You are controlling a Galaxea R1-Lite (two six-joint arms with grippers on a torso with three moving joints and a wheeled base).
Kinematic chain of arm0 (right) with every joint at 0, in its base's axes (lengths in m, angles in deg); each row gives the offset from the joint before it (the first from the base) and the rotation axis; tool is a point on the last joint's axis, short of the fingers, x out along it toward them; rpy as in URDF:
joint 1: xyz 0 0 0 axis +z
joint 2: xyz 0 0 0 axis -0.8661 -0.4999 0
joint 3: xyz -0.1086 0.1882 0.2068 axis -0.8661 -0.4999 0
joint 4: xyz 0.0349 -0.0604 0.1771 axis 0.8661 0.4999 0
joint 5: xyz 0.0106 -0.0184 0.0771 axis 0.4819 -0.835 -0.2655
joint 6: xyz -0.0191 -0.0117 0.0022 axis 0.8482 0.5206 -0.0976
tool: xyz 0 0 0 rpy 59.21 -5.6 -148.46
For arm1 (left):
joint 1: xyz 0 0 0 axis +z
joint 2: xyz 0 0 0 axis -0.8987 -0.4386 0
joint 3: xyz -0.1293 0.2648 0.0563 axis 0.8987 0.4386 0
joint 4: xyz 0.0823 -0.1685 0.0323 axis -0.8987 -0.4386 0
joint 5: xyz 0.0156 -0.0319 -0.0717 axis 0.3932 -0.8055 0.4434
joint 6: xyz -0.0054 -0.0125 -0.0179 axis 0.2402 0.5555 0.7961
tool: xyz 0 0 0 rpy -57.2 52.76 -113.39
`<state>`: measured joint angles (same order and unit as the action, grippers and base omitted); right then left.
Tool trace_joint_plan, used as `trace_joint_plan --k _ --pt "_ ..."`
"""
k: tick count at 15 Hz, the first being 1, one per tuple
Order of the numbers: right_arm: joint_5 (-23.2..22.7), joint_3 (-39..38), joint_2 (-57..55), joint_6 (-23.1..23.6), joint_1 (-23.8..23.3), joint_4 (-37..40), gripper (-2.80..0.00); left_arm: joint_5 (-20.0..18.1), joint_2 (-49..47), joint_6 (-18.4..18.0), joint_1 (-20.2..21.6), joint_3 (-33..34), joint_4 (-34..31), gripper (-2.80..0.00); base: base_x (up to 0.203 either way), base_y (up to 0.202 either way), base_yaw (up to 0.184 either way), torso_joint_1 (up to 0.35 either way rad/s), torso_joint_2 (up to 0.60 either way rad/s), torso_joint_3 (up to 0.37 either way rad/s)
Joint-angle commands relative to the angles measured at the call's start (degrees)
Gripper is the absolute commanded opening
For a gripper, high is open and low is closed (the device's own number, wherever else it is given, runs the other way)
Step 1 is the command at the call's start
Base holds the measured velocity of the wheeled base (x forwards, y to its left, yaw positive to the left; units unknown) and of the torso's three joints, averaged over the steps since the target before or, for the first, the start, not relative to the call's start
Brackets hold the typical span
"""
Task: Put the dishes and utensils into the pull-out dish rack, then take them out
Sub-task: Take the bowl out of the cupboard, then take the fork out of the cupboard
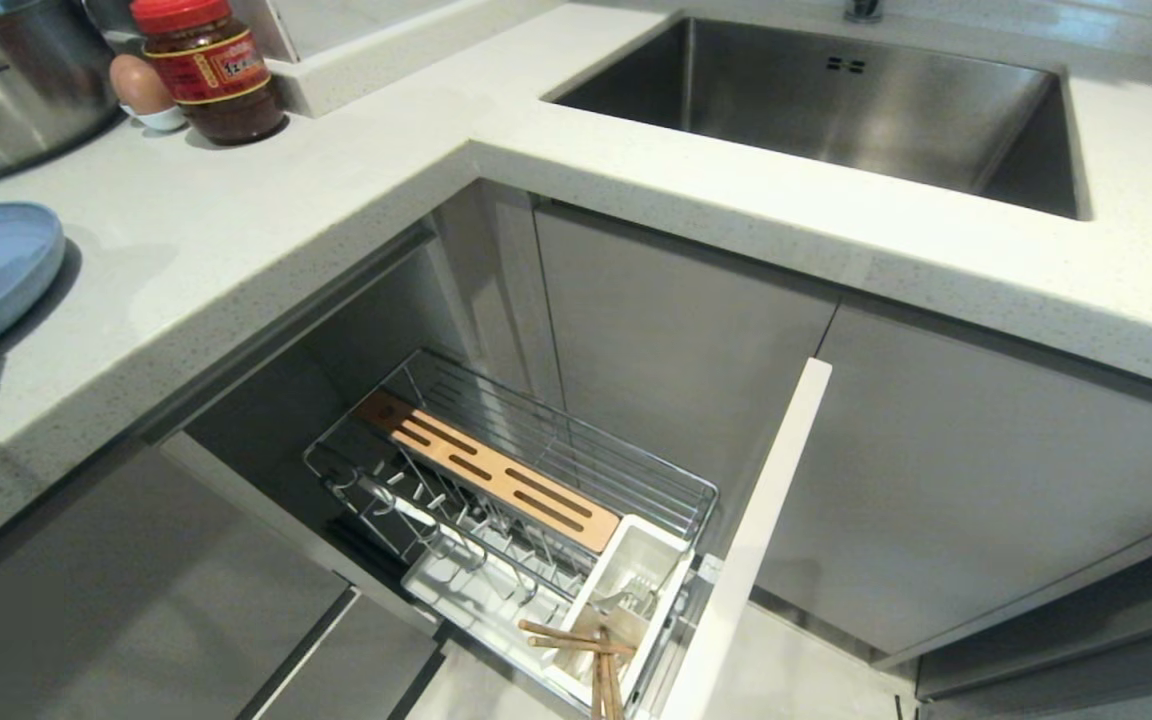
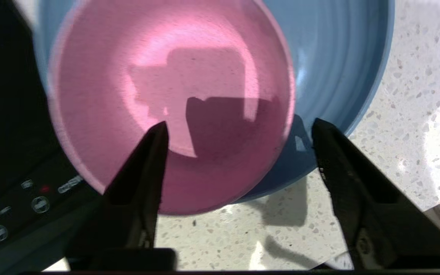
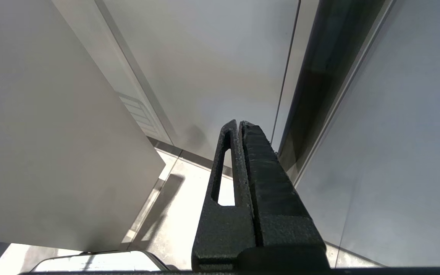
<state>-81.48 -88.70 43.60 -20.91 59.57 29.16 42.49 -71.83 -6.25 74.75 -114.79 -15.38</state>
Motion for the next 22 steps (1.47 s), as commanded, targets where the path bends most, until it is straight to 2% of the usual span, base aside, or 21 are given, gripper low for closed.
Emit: trace_joint_plan --k 1,7,8,10,13,15,20,22 --pt "0.0 0.0 0.2 0.0 0.0 0.0 -2.8 0.4 3.2 0.7 -0.1 0.4 2.8 0.0 0.0 0.0 0.0 0.0 0.0 0.0" --pt "0.0 0.0 0.2 0.0 0.0 0.0 -2.8 1.9 11.6 11.6 -1.7 6.1 29.5 0.0 0.0 0.0 0.0 0.0 0.0 0.0" --pt "0.0 0.0 0.2 0.0 0.0 0.0 -2.8 2.0 13.1 12.9 -2.8 7.9 34.0 -2.8 0.0 0.0 0.0 0.0 0.0 0.0" --pt "0.0 0.0 0.2 0.0 0.0 0.0 -2.8 2.4 15.4 15.2 -7.1 10.4 40.0 -2.8 0.0 0.0 0.0 0.0 0.0 0.0" --pt "0.0 0.0 0.2 0.0 0.0 0.0 -2.8 5.4 17.2 19.8 -15.5 11.7 42.7 -2.8 0.0 0.0 0.0 0.0 0.0 0.0" --pt "0.0 0.0 0.2 0.0 0.0 0.0 -2.8 6.2 17.5 21.6 -20.9 12.4 42.8 -2.8 0.0 0.0 0.0 0.0 0.0 0.0" --pt "0.0 0.0 0.2 0.0 0.0 0.0 -2.8 6.8 15.1 23.4 -29.0 14.6 42.1 -2.8 0.0 0.0 0.0 0.0 0.0 0.0" --pt "0.0 0.0 0.2 0.0 0.0 0.0 -2.8 6.8 14.4 23.8 -33.8 15.5 39.9 -2.8 0.0 0.0 0.0 0.0 0.0 0.0"
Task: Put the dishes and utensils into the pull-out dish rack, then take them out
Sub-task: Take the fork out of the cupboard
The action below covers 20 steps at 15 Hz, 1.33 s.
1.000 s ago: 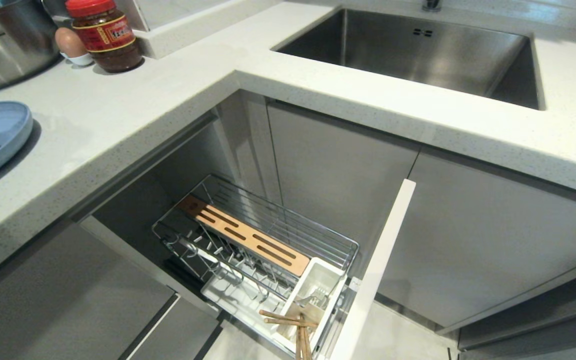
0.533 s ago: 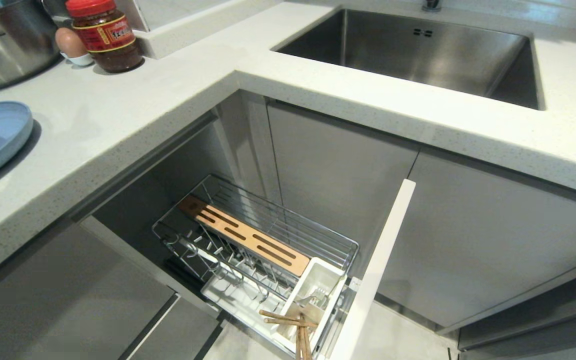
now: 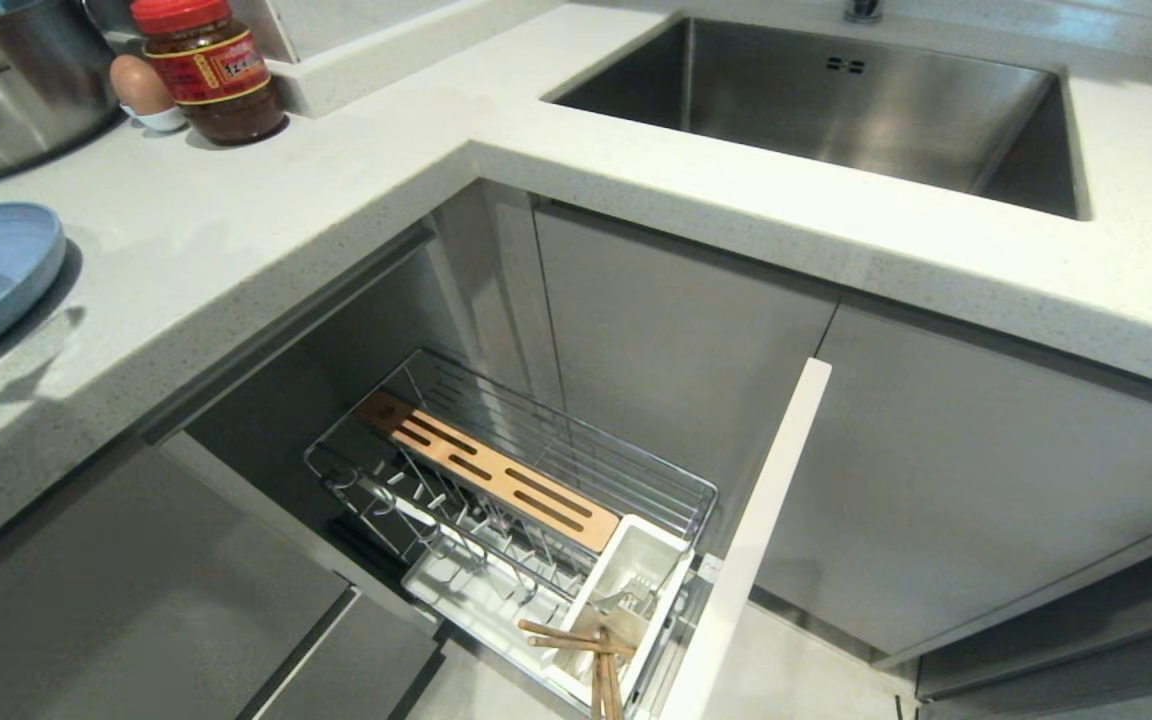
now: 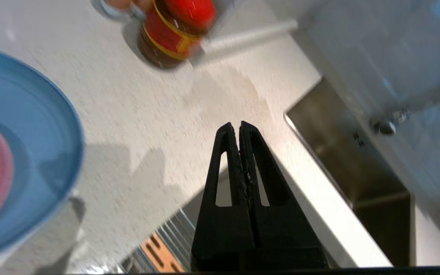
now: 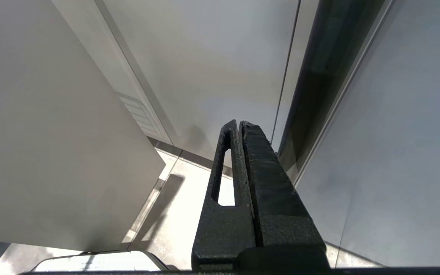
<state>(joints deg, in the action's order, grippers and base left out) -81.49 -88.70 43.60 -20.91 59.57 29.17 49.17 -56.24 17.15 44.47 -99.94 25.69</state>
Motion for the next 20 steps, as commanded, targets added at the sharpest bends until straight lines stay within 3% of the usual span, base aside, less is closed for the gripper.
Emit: trace_joint_plan --k 1,8,13,18,20 --pt "0.0 0.0 0.2 0.0 0.0 0.0 -2.8 0.1 -1.8 0.9 -6.1 1.0 -2.5 -2.8 0.0 0.0 0.0 0.0 0.0 0.0" --pt "0.0 0.0 0.2 0.0 0.0 0.0 -2.8 0.3 -8.7 6.5 -21.0 4.9 -8.0 -2.8 0.0 0.0 0.0 0.0 0.0 0.0" --pt "0.0 0.0 0.2 0.0 0.0 0.0 -2.8 5.0 -18.0 13.8 -33.2 10.5 -7.8 -2.8 0.0 0.0 0.0 0.0 0.0 0.0" --pt "0.0 0.0 0.2 0.0 0.0 0.0 -2.8 5.7 -26.7 24.3 -37.6 13.5 -7.7 -2.8 0.0 0.0 0.0 0.0 0.0 0.0" --pt "0.0 0.0 0.2 0.0 0.0 0.0 -2.8 4.7 -27.9 26.5 -37.7 16.1 -7.0 -2.8 0.0 0.0 0.0 0.0 0.0 0.0"
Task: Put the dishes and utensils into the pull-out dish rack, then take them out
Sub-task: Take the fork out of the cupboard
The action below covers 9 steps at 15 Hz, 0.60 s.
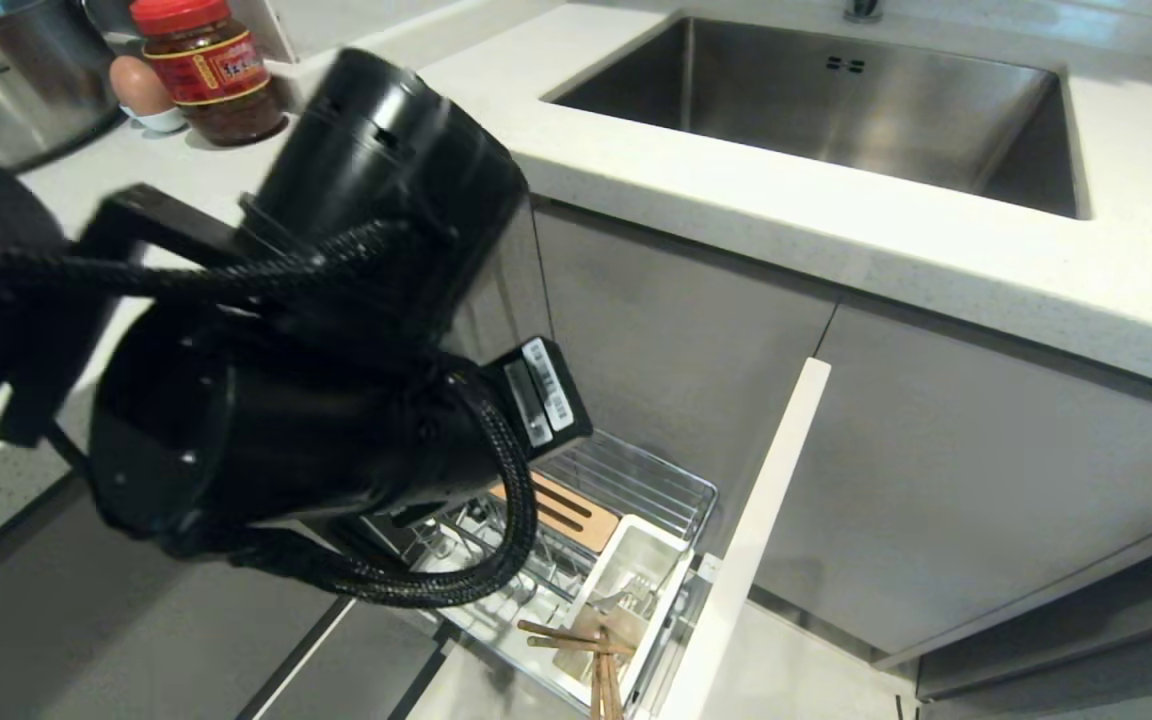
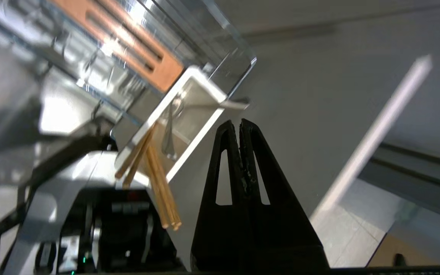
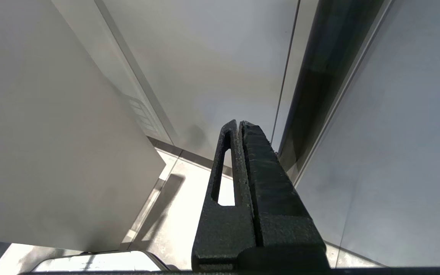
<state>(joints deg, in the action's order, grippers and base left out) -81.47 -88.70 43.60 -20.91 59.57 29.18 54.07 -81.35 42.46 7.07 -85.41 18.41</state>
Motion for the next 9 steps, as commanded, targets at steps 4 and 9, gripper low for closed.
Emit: trace_joint_plan --k 4,9 --pt "0.0 0.0 0.2 0.0 0.0 0.0 -2.8 -3.1 -6.2 1.4 -0.3 4.2 3.4 -2.8 0.0 0.0 0.0 0.0 0.0 0.0" --pt "0.0 0.0 0.2 0.0 0.0 0.0 -2.8 -6.0 -11.0 1.6 0.1 5.9 4.5 -2.8 0.0 0.0 0.0 0.0 0.0 0.0"
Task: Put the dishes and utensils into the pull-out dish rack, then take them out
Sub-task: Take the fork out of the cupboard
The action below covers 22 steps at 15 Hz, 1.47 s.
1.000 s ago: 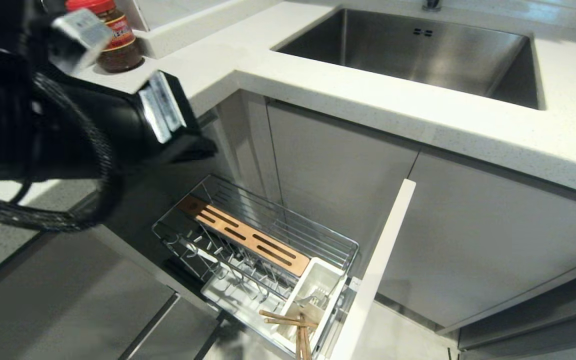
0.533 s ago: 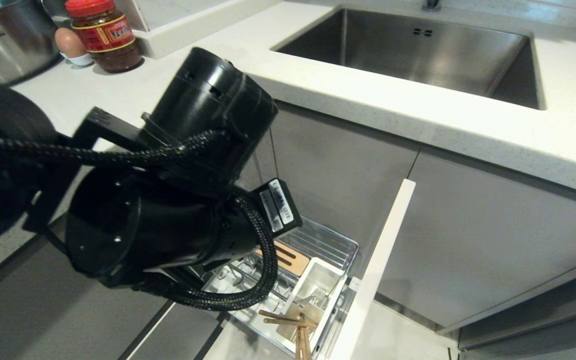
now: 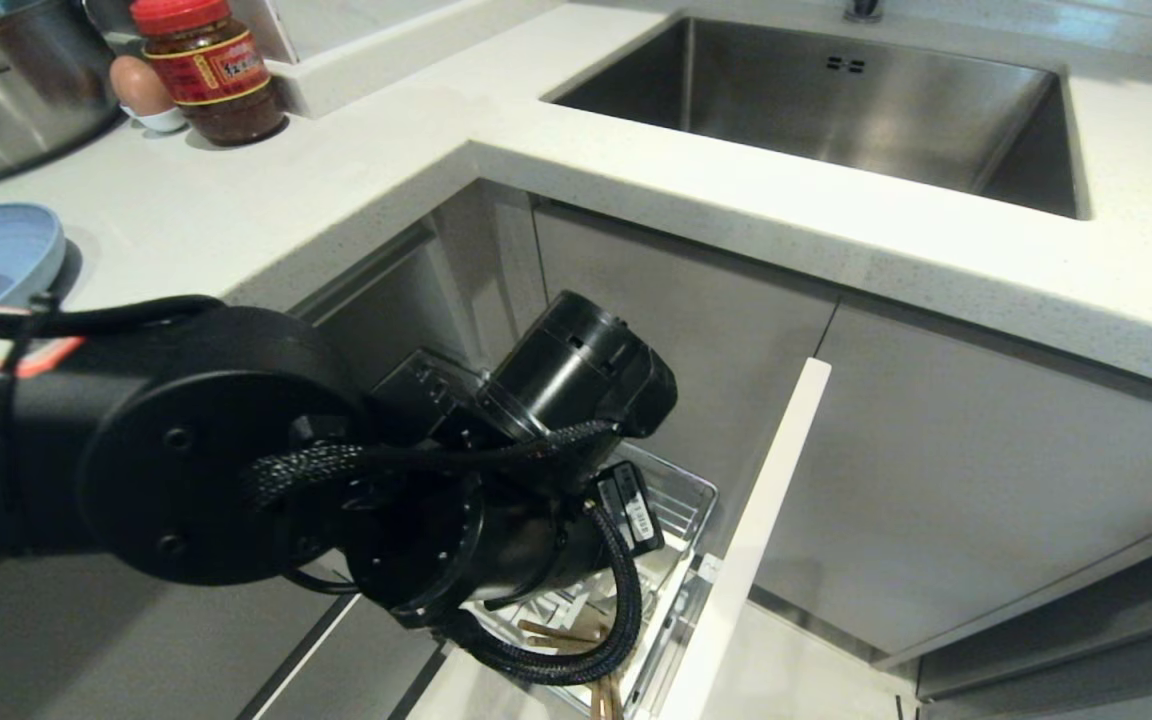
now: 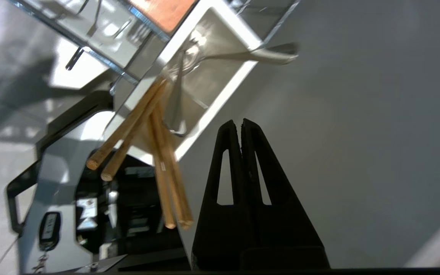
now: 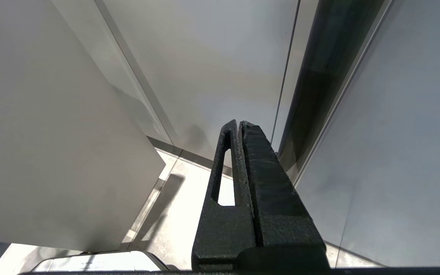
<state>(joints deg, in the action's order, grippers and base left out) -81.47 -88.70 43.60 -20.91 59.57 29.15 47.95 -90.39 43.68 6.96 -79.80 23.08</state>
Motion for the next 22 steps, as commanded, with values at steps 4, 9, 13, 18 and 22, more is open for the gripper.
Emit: trace_joint_plan --k 4,9,13,18,22 --pt "0.0 0.0 0.2 0.0 0.0 0.0 -2.8 0.5 -0.7 2.0 1.0 0.7 -0.2 -2.8 0.0 0.0 0.0 0.0 0.0 0.0" --pt "0.0 0.0 0.2 0.0 0.0 0.0 -2.8 -2.6 -1.4 3.4 1.0 4.8 -0.6 -2.8 0.0 0.0 0.0 0.0 0.0 0.0" --pt "0.0 0.0 0.2 0.0 0.0 0.0 -2.8 -2.8 -1.4 3.5 0.5 7.5 -0.4 -2.8 0.0 0.0 0.0 0.0 0.0 0.0" --pt "0.0 0.0 0.2 0.0 0.0 0.0 -2.8 -2.9 -1.8 3.6 0.0 7.6 -0.3 0.0 0.0 0.0 0.0 0.0 0.0 0.0" --pt "0.0 0.0 0.2 0.0 0.0 0.0 -2.8 -2.9 -3.4 3.7 0.1 7.7 2.2 0.0 0.0 0.0 0.0 0.0 0.0 0.0"
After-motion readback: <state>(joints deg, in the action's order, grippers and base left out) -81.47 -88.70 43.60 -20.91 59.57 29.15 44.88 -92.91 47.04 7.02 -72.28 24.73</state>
